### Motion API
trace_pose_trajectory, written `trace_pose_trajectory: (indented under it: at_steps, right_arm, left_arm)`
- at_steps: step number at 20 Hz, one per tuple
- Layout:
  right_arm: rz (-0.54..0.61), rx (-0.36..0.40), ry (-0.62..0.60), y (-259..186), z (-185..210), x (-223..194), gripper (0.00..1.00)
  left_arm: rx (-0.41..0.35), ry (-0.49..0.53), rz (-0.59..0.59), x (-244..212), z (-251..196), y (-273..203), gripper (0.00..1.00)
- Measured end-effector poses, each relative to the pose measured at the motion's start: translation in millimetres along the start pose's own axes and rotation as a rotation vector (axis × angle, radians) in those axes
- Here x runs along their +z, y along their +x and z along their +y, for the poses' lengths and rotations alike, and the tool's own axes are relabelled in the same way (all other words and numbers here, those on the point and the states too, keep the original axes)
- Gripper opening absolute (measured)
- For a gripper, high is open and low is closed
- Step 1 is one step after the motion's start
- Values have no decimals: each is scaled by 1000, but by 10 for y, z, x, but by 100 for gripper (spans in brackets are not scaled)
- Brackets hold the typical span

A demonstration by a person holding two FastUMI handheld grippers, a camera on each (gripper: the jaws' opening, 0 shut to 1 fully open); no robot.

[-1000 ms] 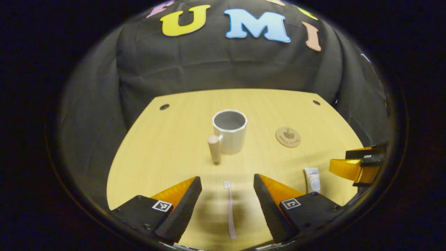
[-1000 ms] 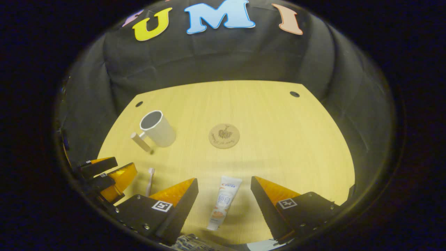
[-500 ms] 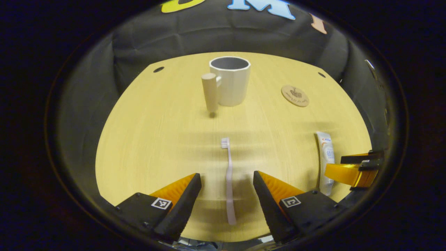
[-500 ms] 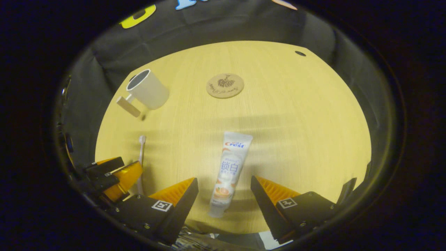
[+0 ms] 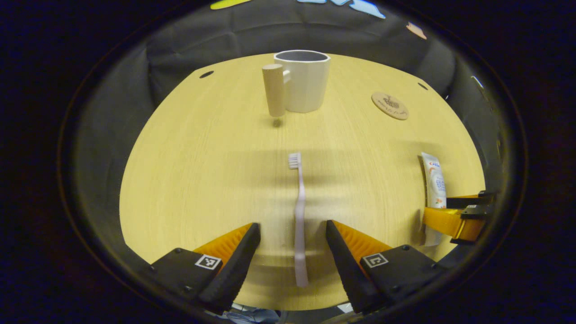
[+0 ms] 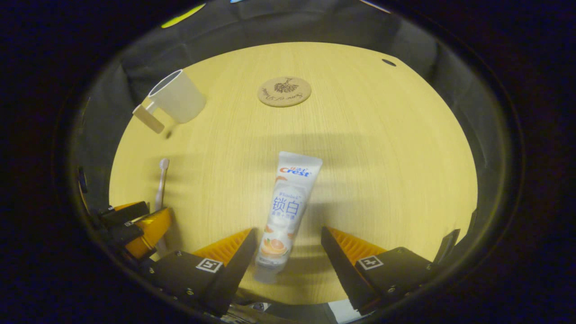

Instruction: Put the toothbrush and toothpaste on the desktop into the cup, then pick up the cup and place it on the coaster on the desktop.

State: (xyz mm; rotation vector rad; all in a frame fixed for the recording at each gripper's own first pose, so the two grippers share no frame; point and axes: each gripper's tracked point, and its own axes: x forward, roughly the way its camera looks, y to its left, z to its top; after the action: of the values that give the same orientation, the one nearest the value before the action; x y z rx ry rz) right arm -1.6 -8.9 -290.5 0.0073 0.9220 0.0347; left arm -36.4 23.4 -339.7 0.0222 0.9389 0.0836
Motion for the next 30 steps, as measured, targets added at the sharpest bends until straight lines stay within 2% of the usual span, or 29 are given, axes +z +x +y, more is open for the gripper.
trace_pose_trajectory:
  at_steps: [5,7,10,11,12,13,15,16,17,20,21,22,26,27,30]
  right_arm:
    - [36,-57,-31,48,-24,-56,97]
    - [50,-65,-24,34,-4,-53,97]
    - [65,-69,-21,42,15,-50,90]
    - [68,-68,-25,40,10,-55,74]
    - [71,-67,-30,29,3,-56,73]
    - [73,-61,-33,29,10,-49,71]
    - [87,-61,-58,4,13,-71,47]
    - [92,-60,-65,8,15,-82,47]
    - [96,-60,-69,-6,19,-80,31]
    - [108,-56,-71,-9,11,-72,31]
    - [121,-54,-74,-10,8,-77,19]
    - [115,-49,-78,11,14,-81,18]
    - [92,-31,-57,52,25,-36,18]
    - [71,-26,-37,-15,27,-1,6]
    - [91,-9,-25,-12,28,-30,6]
  left_arm:
    - [-4,-12,-13,20,-7,13,98]
    - [-4,-12,-18,43,-7,19,100]
    - [-4,-6,-28,66,-28,29,99]
    - [-7,3,-28,75,-49,41,81]
    - [-12,16,-27,78,-73,31,70]
    - [-18,24,-24,84,-96,32,65]
    - [-22,36,-24,97,-136,38,51]
    - [-18,45,-22,96,-141,47,42]
    - [-16,51,-16,93,-147,38,34]
    - [-7,55,-15,107,-129,56,34]
    - [-6,55,-8,111,-136,61,14]
    - [-7,65,-9,114,-138,56,8]
    - [-7,74,-9,133,-144,61,7]
    - [-9,73,-17,140,-144,60,7]
    - [-10,62,-30,144,-137,55,7]
